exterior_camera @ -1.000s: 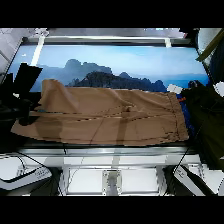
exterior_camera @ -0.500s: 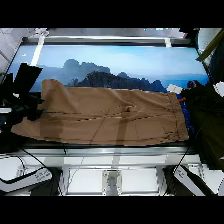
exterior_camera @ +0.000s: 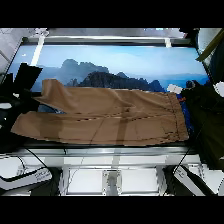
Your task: Fold the clothes and pants, and hang the long-sleeved shirts on hangers.
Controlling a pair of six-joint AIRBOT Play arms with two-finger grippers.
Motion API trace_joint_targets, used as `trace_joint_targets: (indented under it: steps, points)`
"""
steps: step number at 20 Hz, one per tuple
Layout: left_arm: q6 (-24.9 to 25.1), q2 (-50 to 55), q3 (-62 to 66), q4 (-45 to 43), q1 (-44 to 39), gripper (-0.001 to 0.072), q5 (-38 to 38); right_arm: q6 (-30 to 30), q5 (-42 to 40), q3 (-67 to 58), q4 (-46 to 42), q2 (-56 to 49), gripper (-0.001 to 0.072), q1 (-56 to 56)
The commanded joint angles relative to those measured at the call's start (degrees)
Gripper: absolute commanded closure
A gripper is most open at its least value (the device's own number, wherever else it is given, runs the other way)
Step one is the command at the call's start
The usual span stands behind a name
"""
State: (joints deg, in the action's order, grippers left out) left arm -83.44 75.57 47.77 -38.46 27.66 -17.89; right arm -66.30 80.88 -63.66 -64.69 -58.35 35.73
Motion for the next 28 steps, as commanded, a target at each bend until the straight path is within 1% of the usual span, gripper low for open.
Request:
trace_joint_targets:
  steps: [1,2,3,4,5,7,8,9,10,12,13,14,15,16,17,18,19,20,21,22,24,25,27,28]
  points:
    - [10.1,-1.3,6.8,-0.1,-0.1,0.07,-0.4,-0.3,-0.3,0.0,0.0,0.0,0.02,0.0]
    - [13.0,-2.5,8.1,-0.1,-0.1,0.07,-1.5,-0.3,-0.3,0.0,0.0,0.0,0.02,0.0]
    - [14.7,-4.1,8.4,-0.4,-0.1,0.07,-2.4,-0.3,-0.3,0.0,0.0,0.0,0.02,0.0]
    - [15.1,-5.4,8.4,-3.9,-0.1,0.07,-3.9,-0.5,-0.3,0.0,0.0,0.0,0.02,0.0]
    - [14.4,-6.2,8.4,-9.8,0.0,0.07,-6.5,-0.7,-0.3,0.0,0.0,0.0,0.02,0.0]
    - [11.6,-5.9,8.2,-18.5,0.0,0.0696,-15.1,-0.7,-0.3,0.0,0.3,0.0,0.02,0.0]
    - [11.5,-5.4,7.7,-21.0,0.0,0.0541,-19.1,-0.7,-0.3,0.0,0.4,0.0,0.02,0.0]
    - [11.4,-4.9,7.3,-22.0,0.1,0.0205,-21.6,-0.6,-0.3,0.0,0.5,0.0,0.0199,0.0]
    - [9.6,-4.6,7.2,-22.7,0.4,0.0042,-22.8,-0.6,-0.1,-0.1,0.4,0.0,0.0198,0.0]
    - [2.8,-6.0,7.5,-22.4,2.3,0.0049,-22.7,-0.4,1.5,-0.1,-0.7,0.0,0.0197,0.0]
    - [1.0,-7.6,7.7,-22.4,3.9,0.0049,-22.7,0.3,3.3,-0.1,-3.6,0.2,0.0198,0.0]
    - [1.0,-10.2,7.7,-23.3,6.3,0.005,-23.5,1.2,4.6,0.0,-8.0,0.6,0.0197,0.0]
    - [0.9,-12.6,7.6,-25.1,9.1,0.005,-25.9,1.3,5.2,0.1,-12.1,1.3,0.0198,0.7]
    - [0.5,-15.0,7.6,-28.3,12.7,0.0059,-30.8,1.3,4.9,1.0,-13.0,2.2,0.0198,2.3]
    - [-2.1,-16.6,7.5,-32.9,16.4,0.0059,-36.5,1.4,3.4,3.2,-11.5,3.5,0.0198,5.0]
    - [-6.4,-17.6,7.2,-38.8,20.9,0.0059,-42.1,1.6,2.5,6.4,-9.5,4.9,0.0198,7.8]
    - [-9.7,-17.8,6.8,-42.9,25.3,0.006,-45.8,2.3,2.4,10.4,-7.6,6.1,0.0198,11.0]
    - [-10.6,-17.6,6.4,-44.0,30.2,0.006,-48.5,3.0,2.4,14.2,-5.7,7.0,0.0198,13.7]
    - [-10.5,-17.2,6.0,-42.4,34.9,0.0062,-49.9,3.5,2.4,18.0,-3.5,7.6,0.0198,16.3]
    - [-9.2,-16.6,5.5,-40.0,38.6,0.0062,-50.6,4.6,2.2,20.8,-1.4,7.9,0.0198,18.2]
    - [-5.5,-15.1,4.3,-33.9,43.8,0.0062,-52.0,5.0,2.0,24.1,-0.3,7.9,0.0198,20.4]
    - [-4.1,-14.3,3.4,-31.6,45.0,0.0062,-52.4,4.9,2.0,25.0,-0.3,7.9,0.0197,21.2]
    - [-3.1,-13.2,0.3,-29.1,45.2,0.0062,-54.1,4.9,2.5,25.6,-0.4,7.9,0.0198,21.6]
    - [-2.2,-13.3,-2.0,-27.8,45.2,0.0104,-54.9,4.9,2.8,25.5,0.0,7.9,0.0198,21.6]
